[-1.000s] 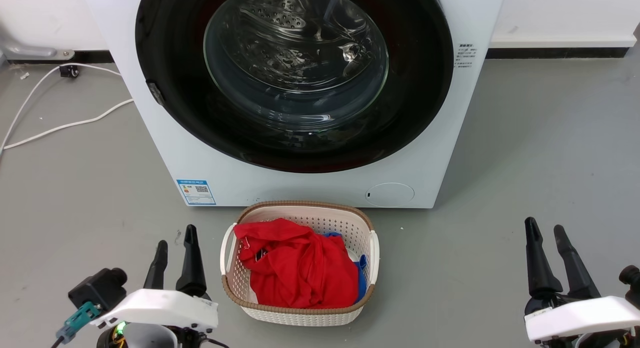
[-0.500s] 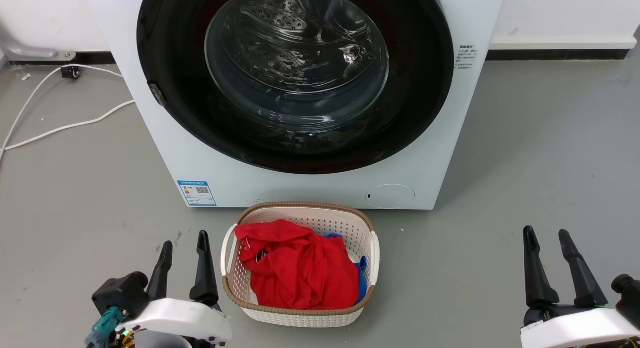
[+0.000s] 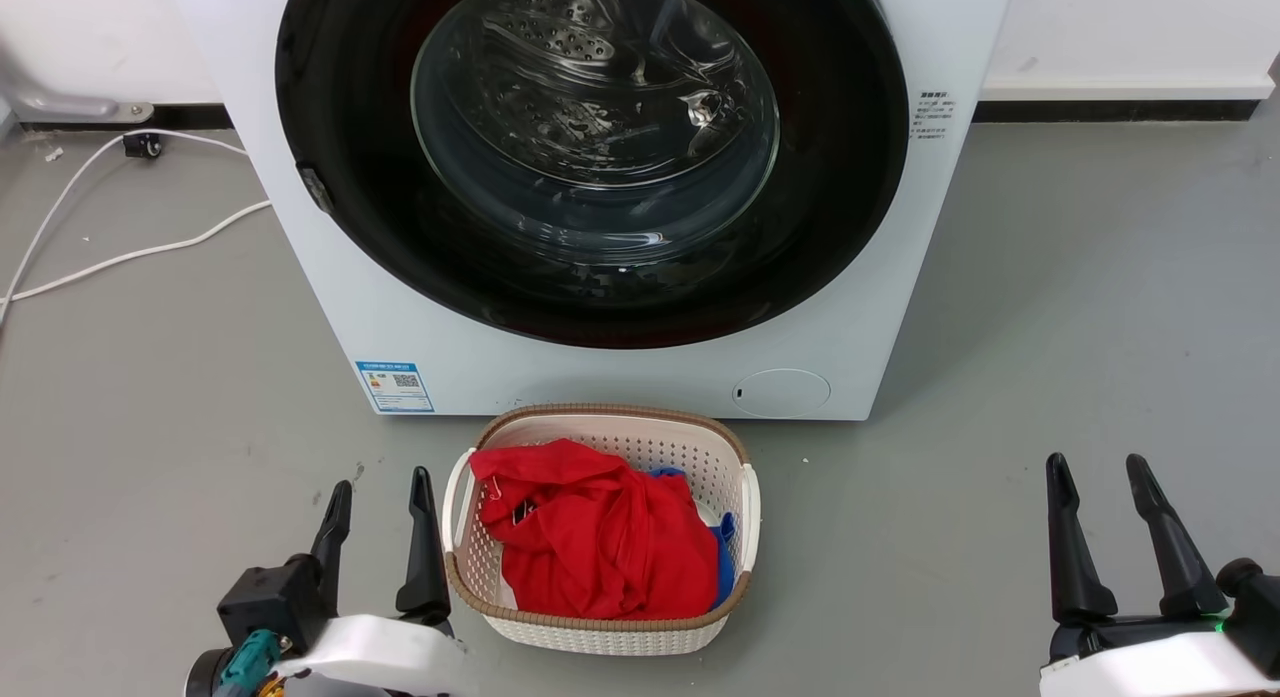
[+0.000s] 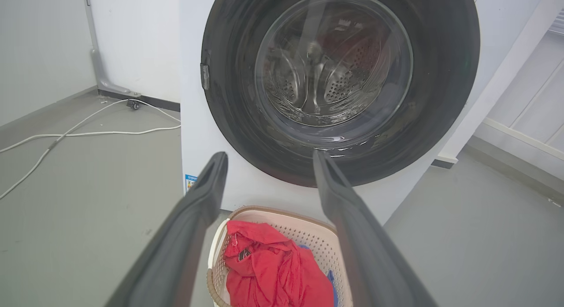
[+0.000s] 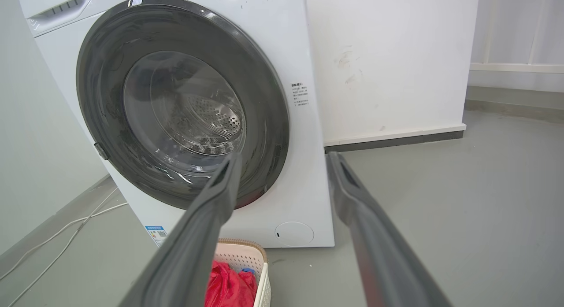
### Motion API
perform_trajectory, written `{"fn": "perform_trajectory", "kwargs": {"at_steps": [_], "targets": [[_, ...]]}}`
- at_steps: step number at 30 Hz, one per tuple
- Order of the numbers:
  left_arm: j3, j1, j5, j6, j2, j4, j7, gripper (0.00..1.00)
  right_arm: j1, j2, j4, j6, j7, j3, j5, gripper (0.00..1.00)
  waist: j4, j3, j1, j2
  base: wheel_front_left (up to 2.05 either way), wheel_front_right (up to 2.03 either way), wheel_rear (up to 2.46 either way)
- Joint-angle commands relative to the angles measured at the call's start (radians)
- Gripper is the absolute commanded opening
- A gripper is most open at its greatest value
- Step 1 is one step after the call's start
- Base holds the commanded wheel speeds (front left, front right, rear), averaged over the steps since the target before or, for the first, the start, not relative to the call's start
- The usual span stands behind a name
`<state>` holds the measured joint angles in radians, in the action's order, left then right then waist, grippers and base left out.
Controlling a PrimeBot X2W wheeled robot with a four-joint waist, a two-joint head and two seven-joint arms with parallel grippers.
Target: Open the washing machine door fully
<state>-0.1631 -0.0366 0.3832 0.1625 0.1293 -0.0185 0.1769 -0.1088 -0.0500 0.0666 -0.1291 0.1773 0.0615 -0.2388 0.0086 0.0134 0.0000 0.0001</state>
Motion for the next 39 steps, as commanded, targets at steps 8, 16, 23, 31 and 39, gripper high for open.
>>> {"fn": "perform_trajectory", "kwargs": {"at_steps": [8, 16, 23, 31, 39], "targets": [[-0.005, -0.016, -0.087, -0.005, -0.004, 0.016, 0.025, 1.0, -0.021, -0.001, 0.02, -0.002, 0.025, 0.006, 0.063, 1.0, 0.003, 0.0, 0.0, -0.0001, 0.0, 0.0, 0.0], [-0.002, -0.031, -0.154, -0.012, -0.016, 0.012, 0.042, 1.0, -0.037, -0.001, 0.022, -0.002, 0.043, 0.012, 0.119, 1.0, 0.003, 0.001, 0.0, -0.0001, 0.0, 0.0, 0.0], [0.008, -0.04, -0.2, -0.029, -0.03, 0.01, 0.057, 1.0, -0.047, -0.001, 0.028, -0.002, 0.055, 0.017, 0.152, 1.0, 0.004, 0.003, 0.0, -0.0001, 0.0, 0.0, 0.0], [0.029, -0.055, -0.25, -0.05, -0.052, 0.005, 0.071, 1.0, -0.06, -0.001, 0.044, -0.002, 0.071, 0.012, 0.187, 1.0, 0.005, 0.004, 0.0, -0.0001, 0.0, 0.0, 0.0], [0.045, -0.067, -0.306, -0.062, -0.066, -0.002, 0.085, 1.0, -0.073, 0.0, 0.048, -0.002, 0.085, 0.014, 0.217, 1.0, 0.006, 0.004, 0.0, -0.0001, 0.0, 0.0, 0.0]]}}
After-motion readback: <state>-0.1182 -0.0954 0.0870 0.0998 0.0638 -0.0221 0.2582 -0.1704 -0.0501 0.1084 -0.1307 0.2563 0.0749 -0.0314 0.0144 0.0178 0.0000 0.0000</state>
